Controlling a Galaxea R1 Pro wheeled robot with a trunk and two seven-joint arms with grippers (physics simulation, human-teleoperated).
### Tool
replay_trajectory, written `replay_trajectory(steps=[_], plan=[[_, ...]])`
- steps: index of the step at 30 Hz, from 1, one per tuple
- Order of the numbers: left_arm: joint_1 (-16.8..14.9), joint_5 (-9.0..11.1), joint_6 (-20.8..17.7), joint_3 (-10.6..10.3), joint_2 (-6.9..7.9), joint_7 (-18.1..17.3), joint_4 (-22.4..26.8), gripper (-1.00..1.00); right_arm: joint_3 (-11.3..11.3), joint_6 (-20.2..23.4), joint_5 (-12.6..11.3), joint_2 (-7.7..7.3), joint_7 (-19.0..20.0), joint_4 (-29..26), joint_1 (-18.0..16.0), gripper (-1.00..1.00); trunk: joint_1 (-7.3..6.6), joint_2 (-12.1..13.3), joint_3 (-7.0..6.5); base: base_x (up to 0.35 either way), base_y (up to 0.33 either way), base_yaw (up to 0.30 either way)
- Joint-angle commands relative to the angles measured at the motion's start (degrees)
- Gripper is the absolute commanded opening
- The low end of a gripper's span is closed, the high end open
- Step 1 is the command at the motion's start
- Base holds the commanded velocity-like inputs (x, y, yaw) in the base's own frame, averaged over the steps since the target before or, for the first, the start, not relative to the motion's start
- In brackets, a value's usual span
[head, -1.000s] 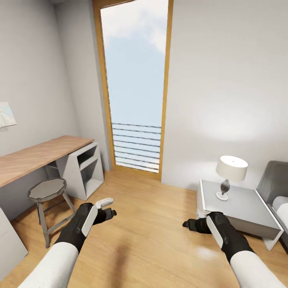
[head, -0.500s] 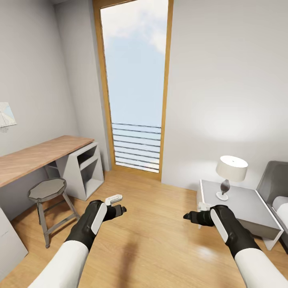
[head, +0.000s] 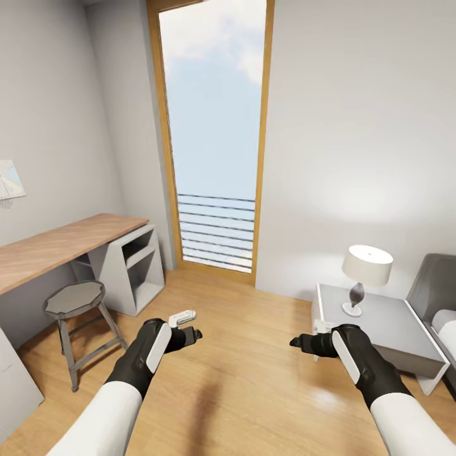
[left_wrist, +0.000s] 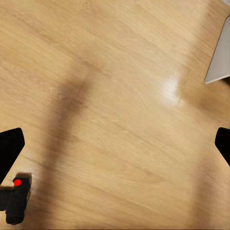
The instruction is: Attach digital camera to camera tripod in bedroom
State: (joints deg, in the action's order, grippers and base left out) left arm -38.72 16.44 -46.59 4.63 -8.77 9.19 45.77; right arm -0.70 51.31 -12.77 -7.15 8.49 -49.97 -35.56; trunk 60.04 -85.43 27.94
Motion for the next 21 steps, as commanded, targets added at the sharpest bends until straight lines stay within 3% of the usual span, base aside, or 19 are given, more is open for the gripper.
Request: replay_trajectory(steps=[1, 8, 12, 19, 21], plan=[[0.0, 0.7, -0.2, 0.1, -0.04, 0.3, -0.1, 1.00, -0.1, 0.3, 0.1, -0.04, 0.4, 0.0, 0.0, 1.00, 0.22, -0.5, 0.25, 0.000, 0.000, 0.000], [0.0, 1.5, -0.3, 0.4, 0.78, -1.1, -0.3, 1.00, -0.1, 0.7, -0.5, -0.34, 0.6, 0.0, 0.0, 1.00, 1.76, -3.3, 1.51, 0.000, 0.000, 0.000], [0.0, 4.6, -0.3, 0.5, 4.28, -7.9, -0.8, 1.00, -0.1, 0.7, -0.6, -0.27, 0.6, 0.1, 0.0, 1.00, 2.64, -4.9, 2.22, 0.000, 0.000, 0.000], [0.0, 6.4, -0.3, 0.5, 7.57, -12.6, -2.7, 1.00, -0.1, 0.7, -0.6, 0.00, 0.6, 0.1, 0.0, 1.00, 4.18, -7.7, 3.48, 0.000, 0.000, 0.000], [0.0, 7.8, -0.3, 0.6, 8.66, -14.4, -3.7, 1.00, 0.0, 0.2, -0.4, 0.20, 0.2, 0.1, 0.0, 1.00, 4.62, -8.5, 3.84, 0.000, 0.000, 0.000]])
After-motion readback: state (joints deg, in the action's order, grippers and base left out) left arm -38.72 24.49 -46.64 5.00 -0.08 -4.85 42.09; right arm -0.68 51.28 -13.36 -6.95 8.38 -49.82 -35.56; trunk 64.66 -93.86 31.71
